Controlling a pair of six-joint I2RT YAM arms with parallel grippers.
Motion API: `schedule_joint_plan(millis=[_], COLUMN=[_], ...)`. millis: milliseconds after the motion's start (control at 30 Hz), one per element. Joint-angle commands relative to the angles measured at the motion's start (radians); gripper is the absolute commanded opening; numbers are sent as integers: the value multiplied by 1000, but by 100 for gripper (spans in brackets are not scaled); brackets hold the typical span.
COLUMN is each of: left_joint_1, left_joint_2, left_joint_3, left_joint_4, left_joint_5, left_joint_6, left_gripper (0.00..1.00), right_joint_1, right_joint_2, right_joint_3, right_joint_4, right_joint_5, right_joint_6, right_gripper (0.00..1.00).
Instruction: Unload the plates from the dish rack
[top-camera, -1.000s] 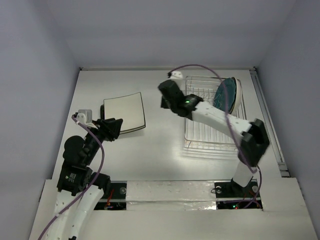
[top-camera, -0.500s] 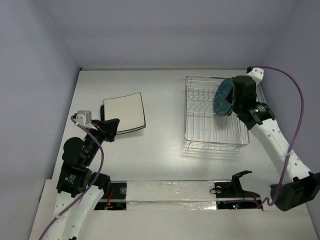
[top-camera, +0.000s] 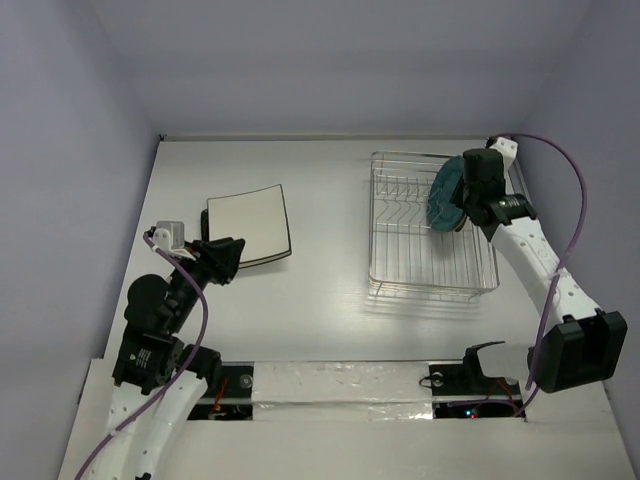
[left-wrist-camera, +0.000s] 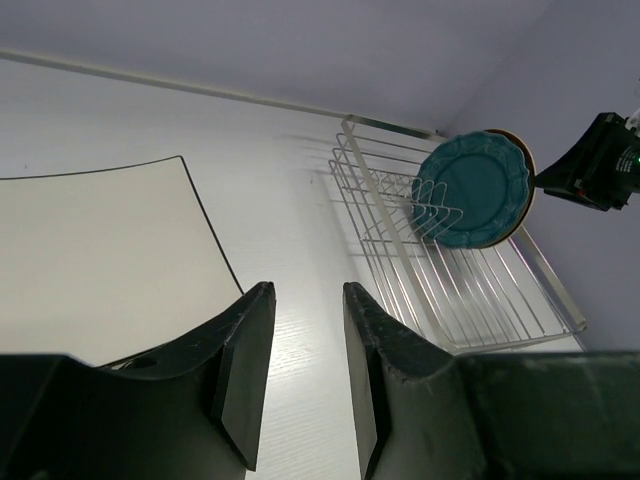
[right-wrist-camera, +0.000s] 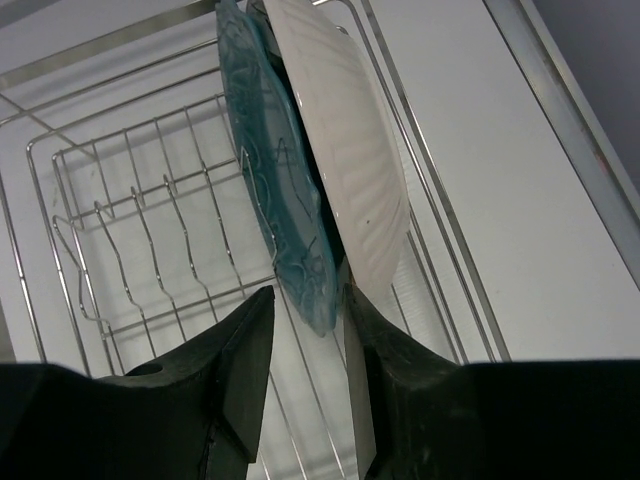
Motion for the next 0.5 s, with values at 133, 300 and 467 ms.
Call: schedule_joint_plan(millis=[133, 300, 467], left_joint_1=[-3, -3, -3], left_joint_2=[8, 11, 14], left_joint_3=[3, 3, 4], left_joint_4=[42, 42, 42], left_joint_5=[7, 8, 7], left_joint_6=[3, 3, 3], left_gripper=[30, 31, 31], right_joint_1=[-21, -21, -30], right_joint_2=[42, 82, 103], right_joint_3=[51, 87, 94], right_joint_4=[73, 62, 68], right_joint_5=[-21, -8, -8], right_joint_6=[-49, -59, -66], right_gripper=[39, 39, 39])
